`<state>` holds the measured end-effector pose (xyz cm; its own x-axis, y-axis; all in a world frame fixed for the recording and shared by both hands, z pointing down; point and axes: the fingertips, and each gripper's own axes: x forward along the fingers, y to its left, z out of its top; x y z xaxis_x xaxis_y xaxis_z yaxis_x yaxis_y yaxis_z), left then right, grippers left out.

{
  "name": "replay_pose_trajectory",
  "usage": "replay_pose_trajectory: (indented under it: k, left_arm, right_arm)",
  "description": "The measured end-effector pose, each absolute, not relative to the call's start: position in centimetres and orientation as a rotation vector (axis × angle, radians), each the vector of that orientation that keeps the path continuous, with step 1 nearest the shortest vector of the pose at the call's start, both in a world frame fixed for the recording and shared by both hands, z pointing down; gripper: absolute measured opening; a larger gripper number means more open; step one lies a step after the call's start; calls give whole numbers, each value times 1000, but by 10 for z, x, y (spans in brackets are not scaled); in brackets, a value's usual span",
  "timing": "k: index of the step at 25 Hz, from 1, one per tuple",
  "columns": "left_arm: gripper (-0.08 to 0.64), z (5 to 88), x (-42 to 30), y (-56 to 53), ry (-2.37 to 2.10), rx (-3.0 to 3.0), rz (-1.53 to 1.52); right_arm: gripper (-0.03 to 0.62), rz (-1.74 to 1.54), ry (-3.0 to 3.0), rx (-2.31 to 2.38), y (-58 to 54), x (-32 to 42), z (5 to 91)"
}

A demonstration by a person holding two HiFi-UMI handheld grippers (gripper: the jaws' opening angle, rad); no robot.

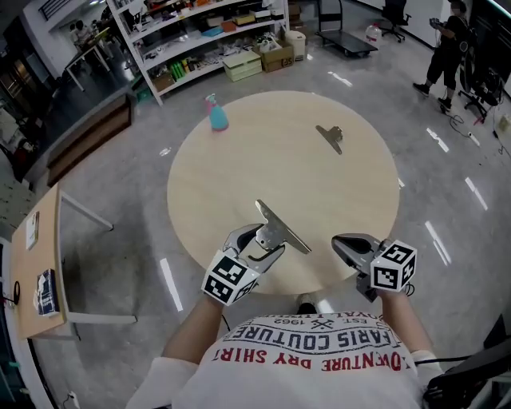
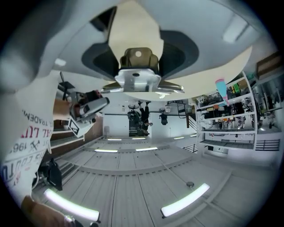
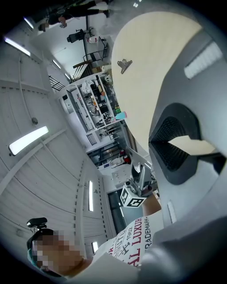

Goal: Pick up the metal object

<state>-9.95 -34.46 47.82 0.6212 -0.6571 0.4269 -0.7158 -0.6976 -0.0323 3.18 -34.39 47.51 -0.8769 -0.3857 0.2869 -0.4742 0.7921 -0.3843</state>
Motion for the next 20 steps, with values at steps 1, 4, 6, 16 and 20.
replay_pose_trajectory:
  k: [1, 4, 6, 16, 20]
  left_arm:
    - [279, 471, -100, -341, -1158, 2697, 606]
    - [279, 467, -101, -335, -1166, 2679, 584]
    - [279, 470, -101, -334, -1167, 2670, 583]
    - [279, 467, -97, -328, -1193, 2678, 593]
    - [279, 469, -97, -326, -1194, 2680, 609]
  right_arm:
    - [2, 667, -2794, 681, -343, 33, 472]
    - [2, 647, -2808, 690, -343, 36, 466]
    - [2, 643, -2813, 689, -342, 36, 465]
    - [0, 510, -2836, 644, -331, 27, 458]
    - [0, 531, -2832, 628, -327, 24, 461]
